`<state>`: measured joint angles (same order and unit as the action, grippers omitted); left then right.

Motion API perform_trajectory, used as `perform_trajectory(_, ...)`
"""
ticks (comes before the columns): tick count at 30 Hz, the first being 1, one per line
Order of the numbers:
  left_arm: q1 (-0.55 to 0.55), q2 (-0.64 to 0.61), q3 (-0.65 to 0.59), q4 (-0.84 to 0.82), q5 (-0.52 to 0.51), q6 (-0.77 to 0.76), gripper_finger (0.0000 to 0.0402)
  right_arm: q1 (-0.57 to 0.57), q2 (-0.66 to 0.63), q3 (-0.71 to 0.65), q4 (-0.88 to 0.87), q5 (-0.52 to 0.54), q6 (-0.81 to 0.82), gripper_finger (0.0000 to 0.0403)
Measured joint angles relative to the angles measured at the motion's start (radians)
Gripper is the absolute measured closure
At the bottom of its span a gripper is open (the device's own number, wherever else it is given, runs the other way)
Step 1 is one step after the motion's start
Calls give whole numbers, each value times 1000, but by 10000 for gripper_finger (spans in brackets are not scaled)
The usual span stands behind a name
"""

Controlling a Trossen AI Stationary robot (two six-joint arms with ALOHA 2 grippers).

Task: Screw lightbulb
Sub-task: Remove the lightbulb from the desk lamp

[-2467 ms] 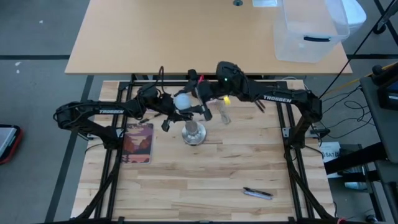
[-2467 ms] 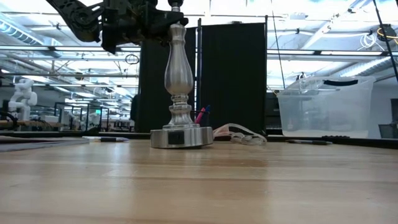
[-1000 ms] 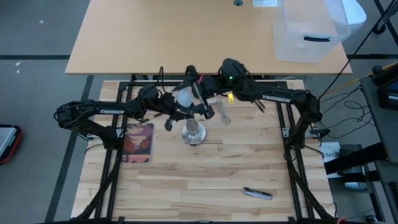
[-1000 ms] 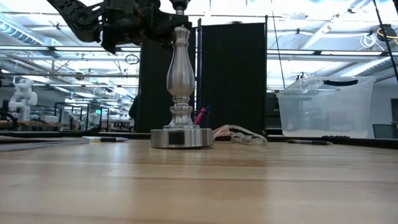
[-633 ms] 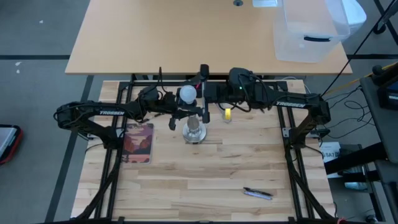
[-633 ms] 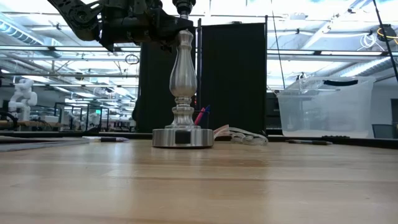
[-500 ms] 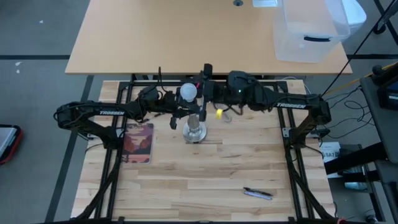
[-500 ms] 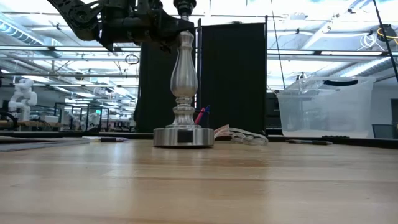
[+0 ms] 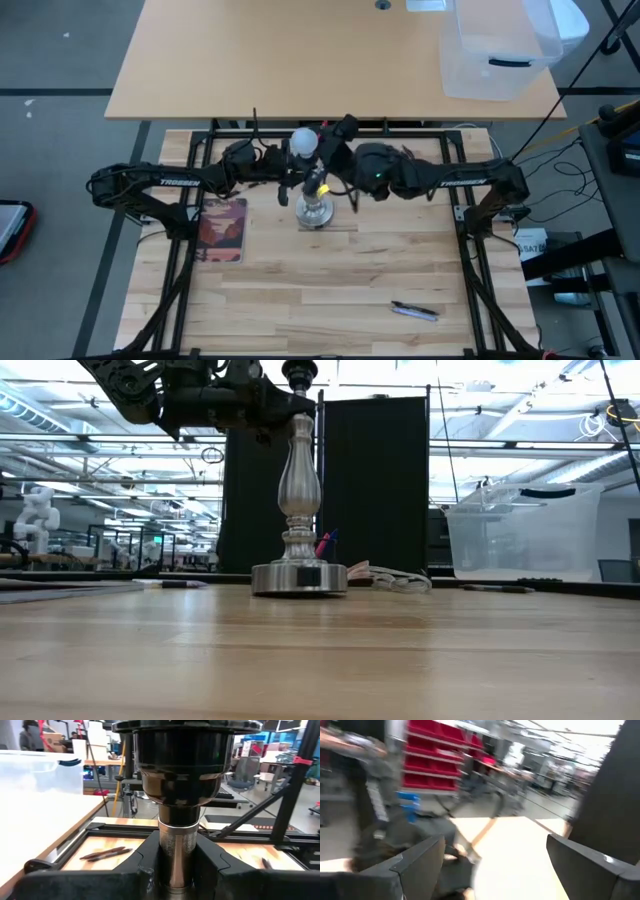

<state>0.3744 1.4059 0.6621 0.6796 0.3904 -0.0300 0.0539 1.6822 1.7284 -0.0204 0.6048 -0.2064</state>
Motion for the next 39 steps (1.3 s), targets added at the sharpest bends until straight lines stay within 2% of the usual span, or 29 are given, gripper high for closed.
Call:
perform_trajectory(3, 0, 0, 0, 1, -11, -4, 328, 9, 15, -1, -2, 101, 11, 62)
perform_trajectory(6, 0, 0, 0, 1, -29, -5, 328, 12, 29, -1, 3, 113, 59, 62)
perform_trajectory(11, -3, 0, 0, 2, -46, -6, 328, 9, 66, -1, 12, 232, 87, 62)
perform_trajectory(19, -26, 0, 0, 1, -76, 9, 328, 5, 113, -1, 131, 232, 4, 62)
perform_trajectory(22, -26, 0, 0, 0, -76, 9, 328, 4, 115, -1, 122, 229, 8, 71)
perform_trajectory(28, -25, 0, 0, 0, -75, 9, 328, 3, 115, -1, 116, 234, 10, 140)
perform_trajectory(36, -24, 0, -1, -1, -50, 30, 328, 3, 114, 1, 98, 185, -17, 143)
perform_trajectory(39, -23, 0, -2, -1, -24, 43, 328, -6, 109, 1, 86, 129, -34, 143)
